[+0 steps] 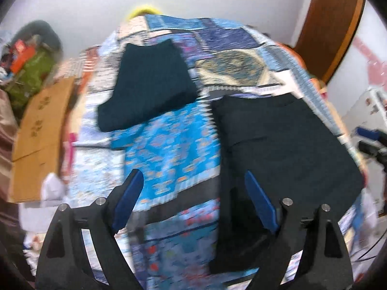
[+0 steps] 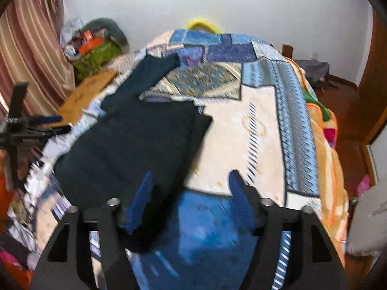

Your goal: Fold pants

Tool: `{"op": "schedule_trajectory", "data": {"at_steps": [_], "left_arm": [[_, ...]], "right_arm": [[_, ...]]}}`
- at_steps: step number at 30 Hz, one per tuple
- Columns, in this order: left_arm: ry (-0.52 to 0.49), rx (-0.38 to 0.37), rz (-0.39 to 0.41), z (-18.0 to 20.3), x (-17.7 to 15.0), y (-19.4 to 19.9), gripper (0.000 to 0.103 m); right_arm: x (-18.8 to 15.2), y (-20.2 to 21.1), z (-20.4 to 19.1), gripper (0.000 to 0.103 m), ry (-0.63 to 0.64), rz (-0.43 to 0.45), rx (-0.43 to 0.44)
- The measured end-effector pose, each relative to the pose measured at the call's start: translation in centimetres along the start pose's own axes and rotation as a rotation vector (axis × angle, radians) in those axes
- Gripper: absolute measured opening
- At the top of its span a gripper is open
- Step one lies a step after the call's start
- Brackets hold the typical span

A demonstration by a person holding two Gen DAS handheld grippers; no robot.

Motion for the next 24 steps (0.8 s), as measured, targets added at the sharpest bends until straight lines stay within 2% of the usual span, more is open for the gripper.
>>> {"op": "schedule_trajectory", "data": {"at_steps": [4,8,12,16,21,24], "left_arm": [[0.03,-0.096,-0.053,2.5,0.1,-2.2,0.086],[0.059,-0.159,-0.126,3.8,-0.8,-4.8,0.086],[0.142,-0.248,-0.193,4.5,-1.0,-6.4,0.086],[0.17,-0.326,-0.251,5.7,-0.8,-7.9,0.087],[0.189,-0.365,-0.298,6.5,-0.4,-9.3,0.087],[0.15,-0.359,-0.297,7.1,-0.2,-9.6,0.086]], "right_arm": [[-0.9,-2.9,-0.4,0.065,-0.075,-0.072,0.043],[-2.3,-5.4,-0.6,0.065,-0.124,-0.156,0.095],[-2.8,-7.0,-0.9,0.065,-0.177,-0.208,0.155],[-3.1,-8.3,-1.2,0.067,-0.238,-0.241,0.209],[-2.9,-8.9,-1.4,0.065,-0.233,-0.261,0.241],[-3.0,-8.7,-1.3,0.057,-0.23,-0.257,0.248]]}}
Point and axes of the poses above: each gripper's, at about its wrist camera, not at the fingertips, and y roughly against the way its jaws point, z to its right, x to its top, the point moved 9 cm from there along -y, roughly the way its jaws point, and after that the axes turned 15 degrees about z, right-handed, at the moved point
